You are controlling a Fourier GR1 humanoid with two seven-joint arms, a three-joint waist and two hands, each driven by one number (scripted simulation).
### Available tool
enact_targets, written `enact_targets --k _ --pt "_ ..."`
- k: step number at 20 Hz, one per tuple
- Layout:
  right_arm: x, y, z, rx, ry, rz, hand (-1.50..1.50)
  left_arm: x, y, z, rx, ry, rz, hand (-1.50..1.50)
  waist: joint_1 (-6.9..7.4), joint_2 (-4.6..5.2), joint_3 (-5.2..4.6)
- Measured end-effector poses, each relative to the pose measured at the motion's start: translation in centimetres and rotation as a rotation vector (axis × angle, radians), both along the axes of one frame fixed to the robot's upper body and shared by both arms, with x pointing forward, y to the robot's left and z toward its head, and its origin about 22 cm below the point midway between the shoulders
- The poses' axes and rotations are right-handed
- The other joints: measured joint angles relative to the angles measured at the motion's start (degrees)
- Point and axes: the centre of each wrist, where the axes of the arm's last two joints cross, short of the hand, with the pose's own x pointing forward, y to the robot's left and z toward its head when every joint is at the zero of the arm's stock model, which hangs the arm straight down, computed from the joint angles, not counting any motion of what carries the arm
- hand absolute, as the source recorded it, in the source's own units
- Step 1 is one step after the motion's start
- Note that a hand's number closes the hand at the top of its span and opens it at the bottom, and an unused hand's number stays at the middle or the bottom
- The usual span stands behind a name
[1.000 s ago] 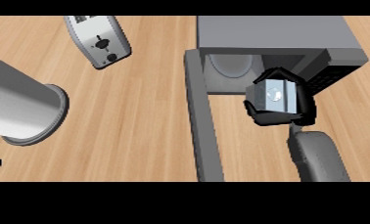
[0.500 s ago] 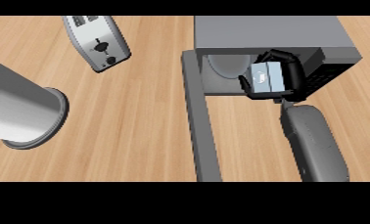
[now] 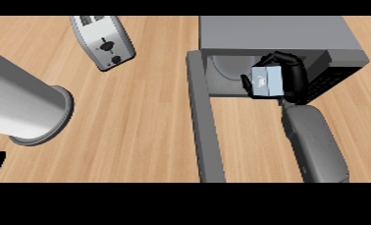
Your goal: Pick up the milk, place it into the microwave and close the microwave
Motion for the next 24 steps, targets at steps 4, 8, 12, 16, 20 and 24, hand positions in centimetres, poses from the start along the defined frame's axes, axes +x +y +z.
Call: enact_targets --k 4,8,12,16,20,24 --pt "-0.1 -0.4 -0.1 -0.022 -0.054 -0.033 1.5 0.7 0.1 0.1 0.004 -0.011 -0.018 -1.5 0.76 0.28 0.18" --pt "-0.3 -1.0 -0.2 -0.043 -0.098 -0.075 1.5 1.2 -0.2 0.1 -0.001 -0.014 -0.04 -1.5 1.83 0.43 0.25" --pt "-0.7 -1.5 -0.4 -0.042 -0.134 -0.122 1.5 1.6 -0.3 0.2 0.006 -0.018 -0.059 -1.5 3.02 0.6 0.22" --pt "-1.1 -1.7 -0.6 -0.029 -0.172 -0.206 1.5 2.0 -0.3 0.3 0.024 -0.022 -0.067 -1.5 4.27 0.86 -0.13" --pt "-1.6 -1.9 -0.9 -0.067 -0.224 -0.308 -1.5 2.3 -0.4 0.3 0.04 -0.019 -0.075 -1.5 5.32 1.24 -0.43" --pt "-2.3 -2.7 -1.1 -0.19 -0.277 -0.379 -1.5 2.6 -0.3 0.4 0.068 -0.018 -0.082 -1.5 6.5 1.75 -0.73"
